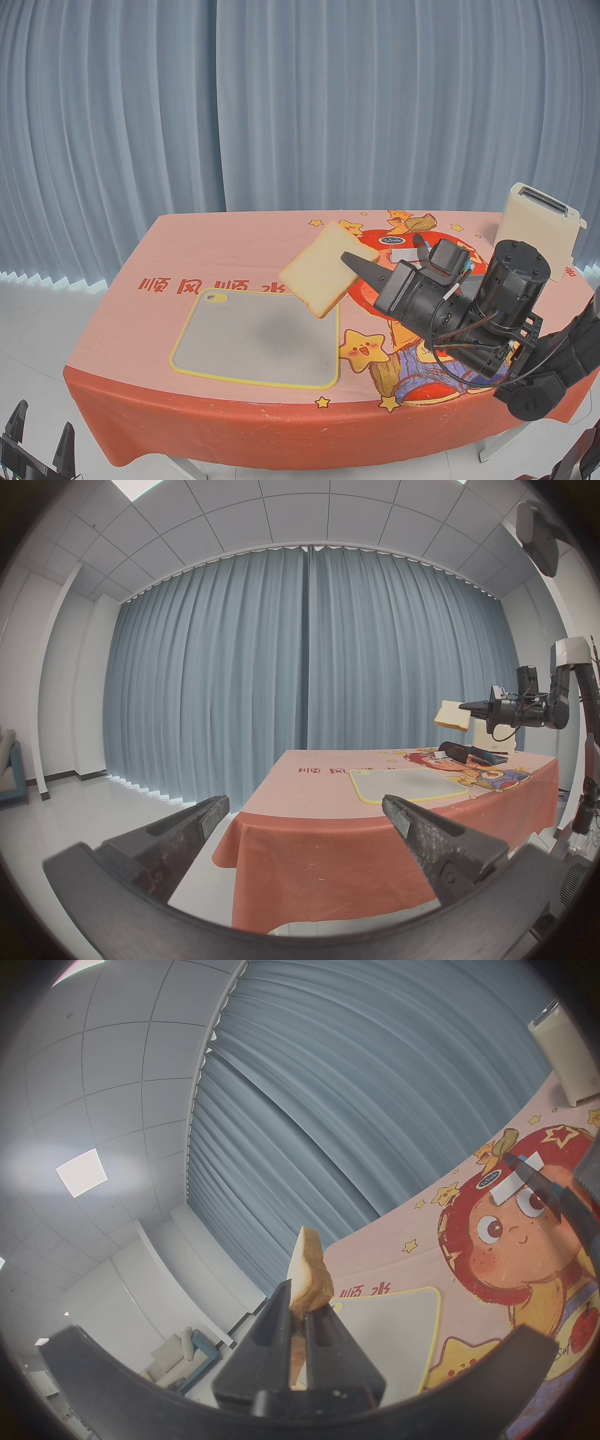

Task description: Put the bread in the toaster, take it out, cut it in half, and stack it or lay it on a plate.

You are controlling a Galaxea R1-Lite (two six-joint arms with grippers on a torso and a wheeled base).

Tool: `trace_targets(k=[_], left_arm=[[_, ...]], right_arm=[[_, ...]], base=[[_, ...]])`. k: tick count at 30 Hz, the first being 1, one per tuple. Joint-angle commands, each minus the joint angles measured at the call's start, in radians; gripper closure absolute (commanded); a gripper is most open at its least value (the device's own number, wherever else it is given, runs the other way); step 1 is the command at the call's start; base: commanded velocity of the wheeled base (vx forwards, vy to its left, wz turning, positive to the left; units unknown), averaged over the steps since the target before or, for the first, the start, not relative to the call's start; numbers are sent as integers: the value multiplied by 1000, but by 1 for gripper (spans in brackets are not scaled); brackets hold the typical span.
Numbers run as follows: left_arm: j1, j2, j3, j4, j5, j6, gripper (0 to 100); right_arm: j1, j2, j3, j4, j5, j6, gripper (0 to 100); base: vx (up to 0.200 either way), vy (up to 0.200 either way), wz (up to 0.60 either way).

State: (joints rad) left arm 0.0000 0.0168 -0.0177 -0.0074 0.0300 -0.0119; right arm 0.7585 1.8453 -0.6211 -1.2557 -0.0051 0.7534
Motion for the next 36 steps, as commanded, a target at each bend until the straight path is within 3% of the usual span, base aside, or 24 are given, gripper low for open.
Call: trace_targets(k=[1,7,28,32,36], left_arm=[[0,2,18,0,1,0,0],[-2,0,18,1,1,3,0],[-2,-1,18,1,1,0,0],[-2,-1,18,1,1,0,0],[-2,-1,18,1,1,0,0]], right_arm=[[13,-5,-2,-1,-3,29,100],[27,2,7,-1,-4,53,100],[54,17,18,-53,-6,40,100],[58,17,1,-44,-27,37,100],[68,55,-46,-28,-78,37,100]], base=[[0,0,0],[0,0,0],[0,0,0],[0,0,0],[0,0,0]])
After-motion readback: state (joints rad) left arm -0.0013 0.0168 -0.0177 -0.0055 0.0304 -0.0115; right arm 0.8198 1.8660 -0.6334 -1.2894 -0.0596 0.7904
